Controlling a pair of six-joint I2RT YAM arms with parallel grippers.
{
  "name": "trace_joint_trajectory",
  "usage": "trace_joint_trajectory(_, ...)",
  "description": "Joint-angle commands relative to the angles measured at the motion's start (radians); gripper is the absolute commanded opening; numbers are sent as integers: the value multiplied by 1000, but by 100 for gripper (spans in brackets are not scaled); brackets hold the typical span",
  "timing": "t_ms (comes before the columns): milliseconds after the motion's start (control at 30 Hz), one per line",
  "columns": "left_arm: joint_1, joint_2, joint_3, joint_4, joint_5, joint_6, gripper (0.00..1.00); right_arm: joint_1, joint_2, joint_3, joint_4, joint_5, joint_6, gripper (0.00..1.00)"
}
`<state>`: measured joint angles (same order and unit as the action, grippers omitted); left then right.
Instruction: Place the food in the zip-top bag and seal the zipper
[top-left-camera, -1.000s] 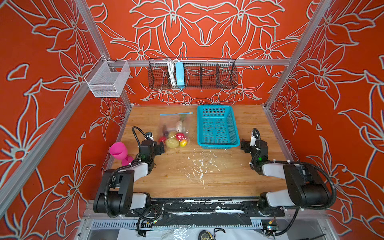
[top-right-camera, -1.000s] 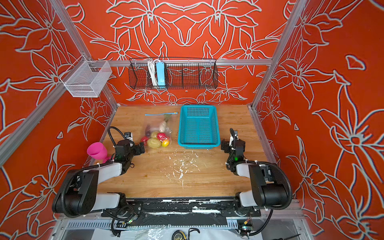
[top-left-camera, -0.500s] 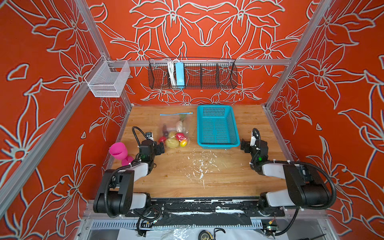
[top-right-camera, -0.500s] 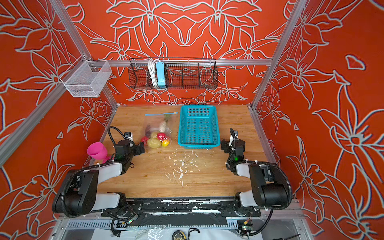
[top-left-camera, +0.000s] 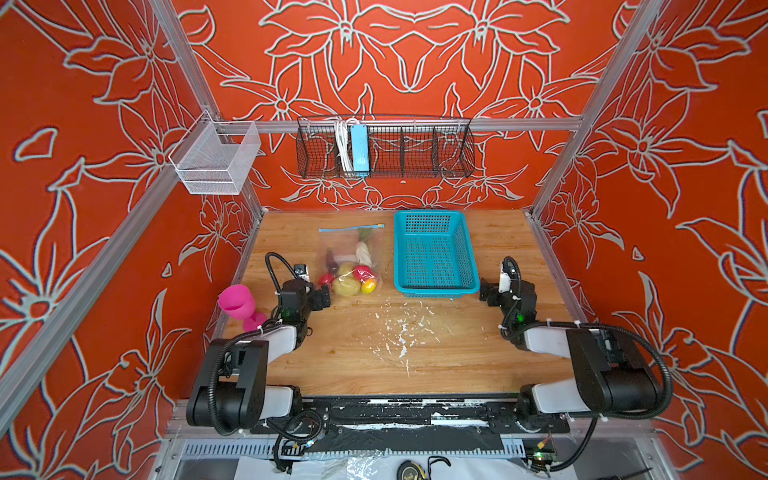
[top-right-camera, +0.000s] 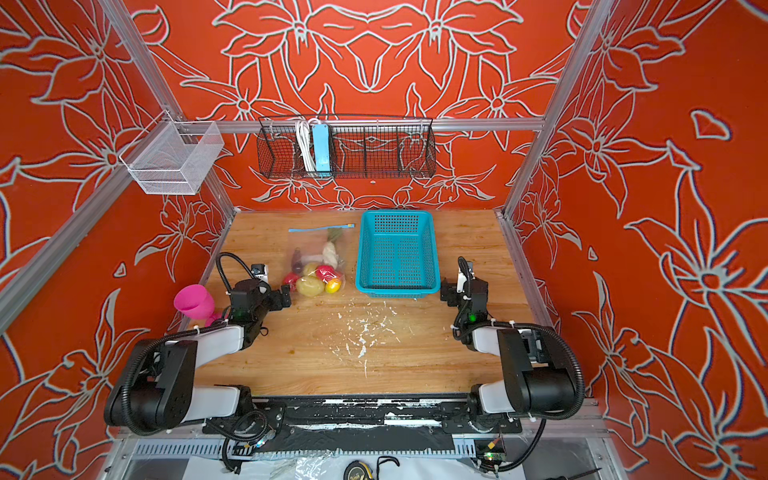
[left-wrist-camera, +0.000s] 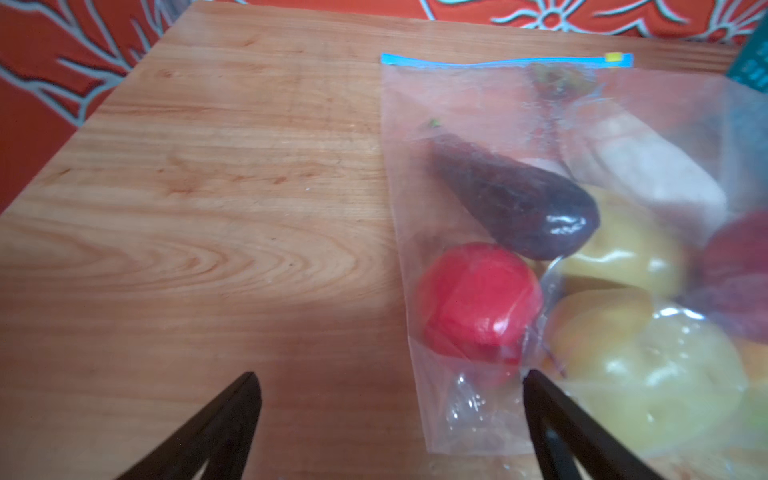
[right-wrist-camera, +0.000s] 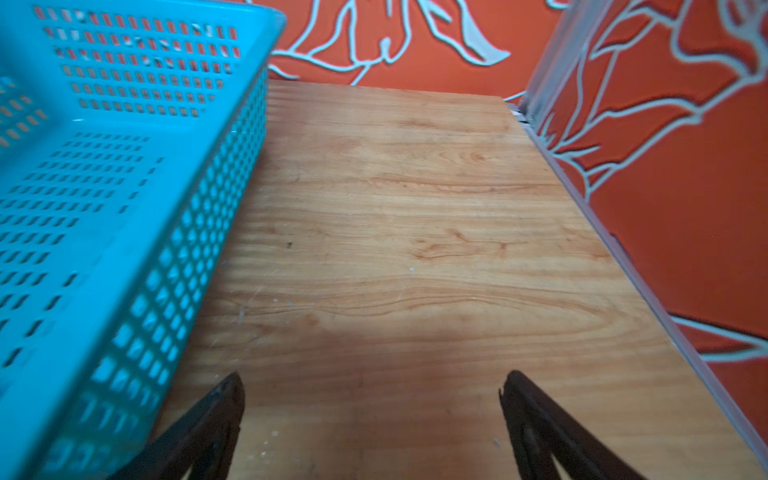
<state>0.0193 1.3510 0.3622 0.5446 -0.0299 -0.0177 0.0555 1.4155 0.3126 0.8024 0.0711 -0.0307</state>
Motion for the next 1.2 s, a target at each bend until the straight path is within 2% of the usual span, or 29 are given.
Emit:
trace_joint_trajectory(0, 2, -25, -17, 52, 70, 39, 97, -2, -19, -17, 29, -50, -24, 98)
trace_joint_trajectory(133, 2, -37, -34, 71, 82, 45, 97, -2, -19, -15, 28, -50, -24, 98)
trace_joint_trajectory(233, 2, -1, 23, 3, 16, 17, 97, -2, -10, -1, 10, -33, -18, 98)
trace_joint_trajectory(300, 3, -1, 20, 11, 10, 15, 97, -2, -7, 2, 7, -30, -18, 98)
trace_joint_trajectory(1167, 3, -2, 12, 22, 11, 13, 97, -2, -7, 3, 4, -30, -17, 98)
